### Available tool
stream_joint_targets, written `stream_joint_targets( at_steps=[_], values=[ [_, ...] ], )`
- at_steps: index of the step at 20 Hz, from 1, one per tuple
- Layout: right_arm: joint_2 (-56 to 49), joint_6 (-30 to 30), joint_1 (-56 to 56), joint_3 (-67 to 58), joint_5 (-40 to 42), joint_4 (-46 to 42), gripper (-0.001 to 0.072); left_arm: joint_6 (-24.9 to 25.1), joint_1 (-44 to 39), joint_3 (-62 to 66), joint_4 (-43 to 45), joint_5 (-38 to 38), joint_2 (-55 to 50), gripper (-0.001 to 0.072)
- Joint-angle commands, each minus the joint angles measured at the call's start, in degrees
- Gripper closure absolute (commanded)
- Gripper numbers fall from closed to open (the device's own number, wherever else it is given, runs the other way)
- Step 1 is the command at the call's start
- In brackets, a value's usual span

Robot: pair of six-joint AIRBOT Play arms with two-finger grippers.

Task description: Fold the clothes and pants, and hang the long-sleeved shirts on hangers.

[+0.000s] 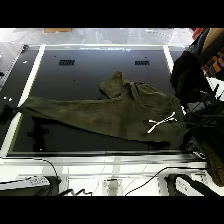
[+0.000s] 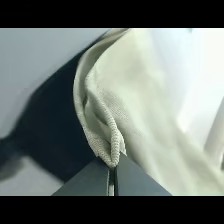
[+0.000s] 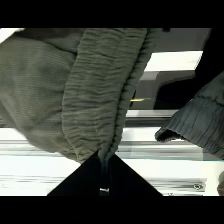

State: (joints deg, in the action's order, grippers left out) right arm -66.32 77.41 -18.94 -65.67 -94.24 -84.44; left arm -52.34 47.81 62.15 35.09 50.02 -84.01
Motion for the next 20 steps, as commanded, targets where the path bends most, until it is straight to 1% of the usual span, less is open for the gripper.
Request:
stream_joint_targets(
  at_steps=[1,3,4,7,9,11,12,14,15,18,20],
  values=[
    [0.04,0.02,0.07,-3.04,0.46,-0.22,0.0676,-4.61,-0.09,9.46,4.09,4.37,3.23,0.0696],
    [0.04,0.02,0.07,-6.10,0.35,-0.24,0.0676,-12.98,-0.09,13.05,17.94,9.44,4.22,0.0695],
    [0.09,0.00,0.07,-7.04,0.22,-0.31,0.0676,-15.41,-0.09,13.84,25.79,13.94,4.42,0.0695],
    [0.13,0.00,0.07,-5.79,0.13,-1.29,0.0676,-15.87,-0.09,13.92,47.63,27.30,4.42,0.0693],
    [0.13,-0.37,0.07,-2.84,-2.99,-1.53,0.0676,-15.91,0.46,13.92,60.87,32.13,4.46,0.0692],
    [0.13,-3.13,0.07,0.26,-7.78,-3.50,0.0676,-18.64,3.45,13.81,65.16,32.28,4.79,0.0693],
    [0.13,-3.74,0.04,1.38,-9.20,-5.57,0.0676,-18.69,4.57,13.77,66.75,32.11,4.76,0.0693],
    [0.13,-3.72,0.02,2.23,-10.01,-7.96,0.0676,-18.82,6.80,13.57,66.16,30.62,4.72,0.0693],
    [0.13,-3.67,0.02,2.23,-10.38,-7.43,0.0676,-18.43,7.43,13.55,65.55,30.14,4.59,0.0692],
    [0.39,-2.91,0.07,2.38,-11.39,-4.81,0.0676,-13.84,7.98,12.59,61.46,30.47,3.58,0.0692],
    [0.79,-2.32,0.07,3.89,-11.41,-5.09,0.0677,-11.89,7.78,10.40,61.37,30.60,2.78,0.0692]
  ],
)
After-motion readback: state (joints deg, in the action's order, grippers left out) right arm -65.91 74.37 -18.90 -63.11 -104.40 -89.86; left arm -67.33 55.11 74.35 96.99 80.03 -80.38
